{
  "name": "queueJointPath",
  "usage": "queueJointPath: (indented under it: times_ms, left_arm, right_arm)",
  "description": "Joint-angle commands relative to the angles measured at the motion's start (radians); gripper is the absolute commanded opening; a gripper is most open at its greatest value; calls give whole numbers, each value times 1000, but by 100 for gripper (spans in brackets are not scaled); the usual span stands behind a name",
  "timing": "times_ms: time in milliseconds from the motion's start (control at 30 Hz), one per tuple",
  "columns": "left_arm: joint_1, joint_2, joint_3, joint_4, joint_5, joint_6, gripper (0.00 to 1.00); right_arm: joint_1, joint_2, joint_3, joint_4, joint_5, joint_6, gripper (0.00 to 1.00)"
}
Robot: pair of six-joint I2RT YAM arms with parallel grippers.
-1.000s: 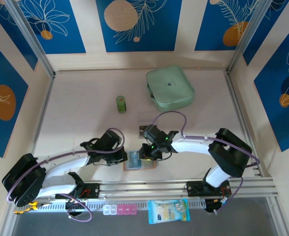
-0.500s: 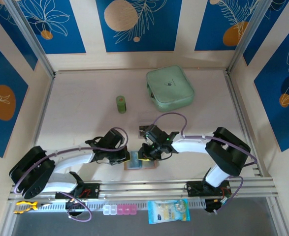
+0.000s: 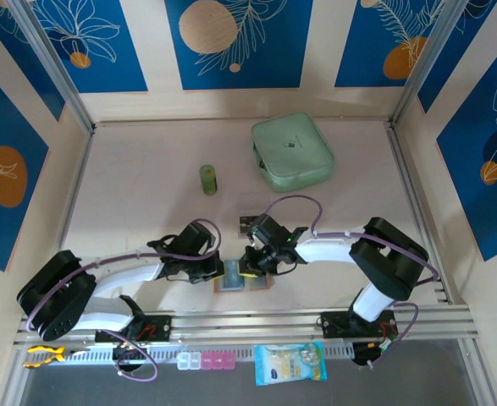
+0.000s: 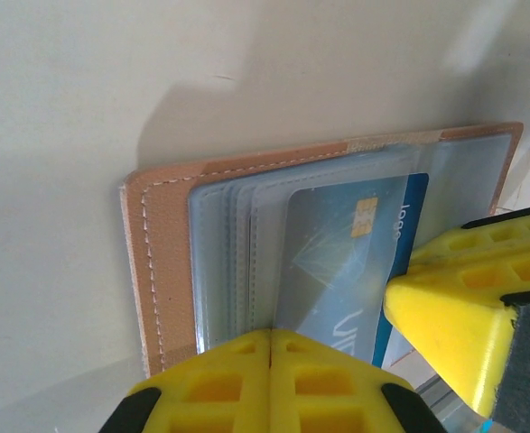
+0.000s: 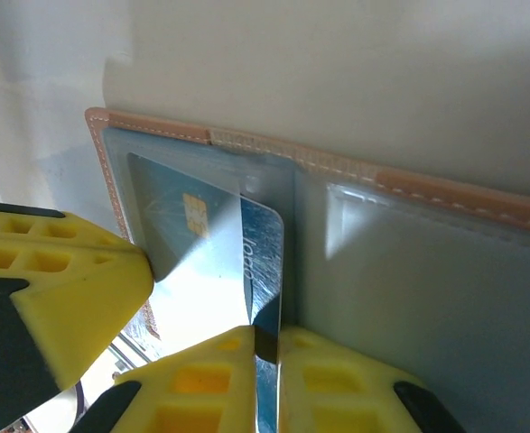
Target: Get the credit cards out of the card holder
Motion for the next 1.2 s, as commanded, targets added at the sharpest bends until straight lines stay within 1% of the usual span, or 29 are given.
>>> queueJointPath:
  times_ms: [0,433,633,700,833,1000,1167]
  left_arm:
    - [0,24,-5,-49,-16,24,0]
    - [0,21,-9,-60,-23,28,0]
    - [-1,22,-9,-51,-18,24,0]
    - [0,22,-7,-50,-17,24,0]
    - [-1,12,9,-50,-11,26,3]
    - [0,-4,39,-75,-13,35,3]
    - [0,6,34,-74,-11,37,2]
  right_arm:
    - [-6,-19,-28,-1,-10,11,11]
    - [-40,-115,-75,-70,14,-19,9]
    - [-63,-156,-71,-99,5,-42,8]
    - [-63,-149,-69,-76,-22,-44,9]
    - [-56,-111,-73,-2,-64,-26,16]
    - [-41,-78,-68,76,-89,-6,16]
    - [-31,-27,-48,98,-95,-5,16]
